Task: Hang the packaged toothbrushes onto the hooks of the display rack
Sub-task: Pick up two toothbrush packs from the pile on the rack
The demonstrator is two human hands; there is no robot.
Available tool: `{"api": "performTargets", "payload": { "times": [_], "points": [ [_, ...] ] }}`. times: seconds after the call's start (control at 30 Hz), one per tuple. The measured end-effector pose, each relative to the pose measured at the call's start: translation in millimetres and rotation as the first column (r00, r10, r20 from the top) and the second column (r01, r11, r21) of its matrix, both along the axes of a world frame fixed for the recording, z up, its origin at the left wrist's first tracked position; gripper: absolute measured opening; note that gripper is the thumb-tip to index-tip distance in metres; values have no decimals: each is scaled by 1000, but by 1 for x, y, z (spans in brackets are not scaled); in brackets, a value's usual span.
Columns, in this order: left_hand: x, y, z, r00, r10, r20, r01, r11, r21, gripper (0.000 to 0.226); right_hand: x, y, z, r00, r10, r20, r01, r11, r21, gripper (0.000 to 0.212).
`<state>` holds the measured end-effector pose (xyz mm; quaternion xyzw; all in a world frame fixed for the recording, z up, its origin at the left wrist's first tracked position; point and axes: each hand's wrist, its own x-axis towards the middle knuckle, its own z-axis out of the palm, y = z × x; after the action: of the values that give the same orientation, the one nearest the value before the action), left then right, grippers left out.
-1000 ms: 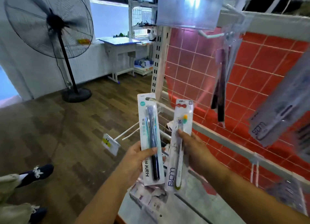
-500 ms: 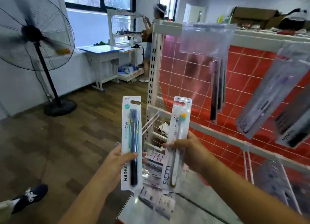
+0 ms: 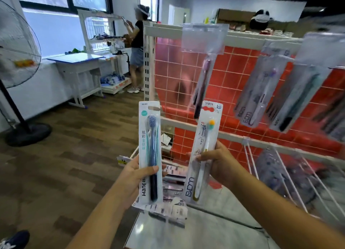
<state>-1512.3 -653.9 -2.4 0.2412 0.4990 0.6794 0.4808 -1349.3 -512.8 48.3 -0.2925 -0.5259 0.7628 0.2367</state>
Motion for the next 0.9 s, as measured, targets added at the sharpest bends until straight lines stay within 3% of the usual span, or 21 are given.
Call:
{"api": "performTargets", "payload": {
  "times": [0.33,0.5,0.73,0.9],
  "points": [
    [42,22,12,988,-154,25,152,987,53,55,52,-6,5,976,-219,-17,220,974,53,45],
    [63,33,16,962,-274,22,271,959,76,48,79,-2,5,954,-300,-1,299,952,57,56],
    [85,50,24,952,-305,-30,306,948,84,53,110,7,13,945,-325,-38,327,941,87,44],
    [102,61,30,947,-319,-34,321,943,92,51,131,17,17,950,-309,-53,313,946,88,52]
  ]
}}
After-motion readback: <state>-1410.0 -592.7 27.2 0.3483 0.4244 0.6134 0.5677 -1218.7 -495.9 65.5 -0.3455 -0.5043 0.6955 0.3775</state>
